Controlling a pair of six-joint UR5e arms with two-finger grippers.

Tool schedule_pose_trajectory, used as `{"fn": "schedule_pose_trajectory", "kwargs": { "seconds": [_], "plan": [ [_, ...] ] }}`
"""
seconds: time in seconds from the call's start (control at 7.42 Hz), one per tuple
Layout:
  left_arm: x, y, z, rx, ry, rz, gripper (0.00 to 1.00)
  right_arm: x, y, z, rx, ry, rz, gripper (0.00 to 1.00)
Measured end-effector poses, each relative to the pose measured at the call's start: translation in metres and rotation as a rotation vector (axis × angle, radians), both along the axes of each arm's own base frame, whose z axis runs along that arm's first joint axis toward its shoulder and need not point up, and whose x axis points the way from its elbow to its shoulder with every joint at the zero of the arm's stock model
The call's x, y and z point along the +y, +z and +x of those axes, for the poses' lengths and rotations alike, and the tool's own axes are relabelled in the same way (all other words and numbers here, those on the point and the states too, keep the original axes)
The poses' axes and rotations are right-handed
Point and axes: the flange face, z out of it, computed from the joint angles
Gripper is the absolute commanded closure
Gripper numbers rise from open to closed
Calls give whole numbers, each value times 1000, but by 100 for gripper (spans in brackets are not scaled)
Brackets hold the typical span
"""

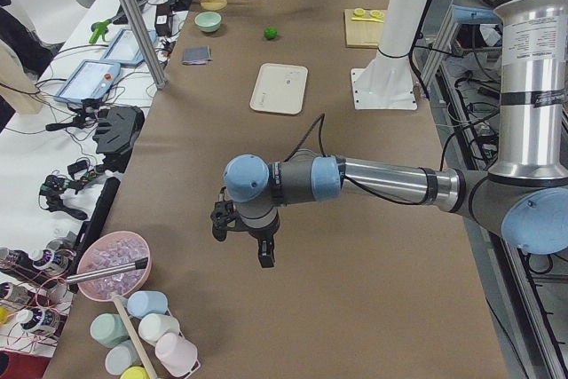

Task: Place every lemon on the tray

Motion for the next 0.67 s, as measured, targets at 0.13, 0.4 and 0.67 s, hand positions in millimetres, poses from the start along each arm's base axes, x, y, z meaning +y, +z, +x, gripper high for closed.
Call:
{"fn": "schedule_pose_trajectory", "kwargs": {
  "seconds": [0.13,0.4,0.67],
  "plan": [
    [-16,-27,29,-5,-12,-18,2,-6,-16,-33,11,-9,-3,1],
    [-53,-86,98,-10,-31,-57,2,-20,-36,-90,27,-11,-2,1],
    [-72,-121,149,-8,-43,-90,2,-28,-23,-143,-19,41,17,1]
  ]
}}
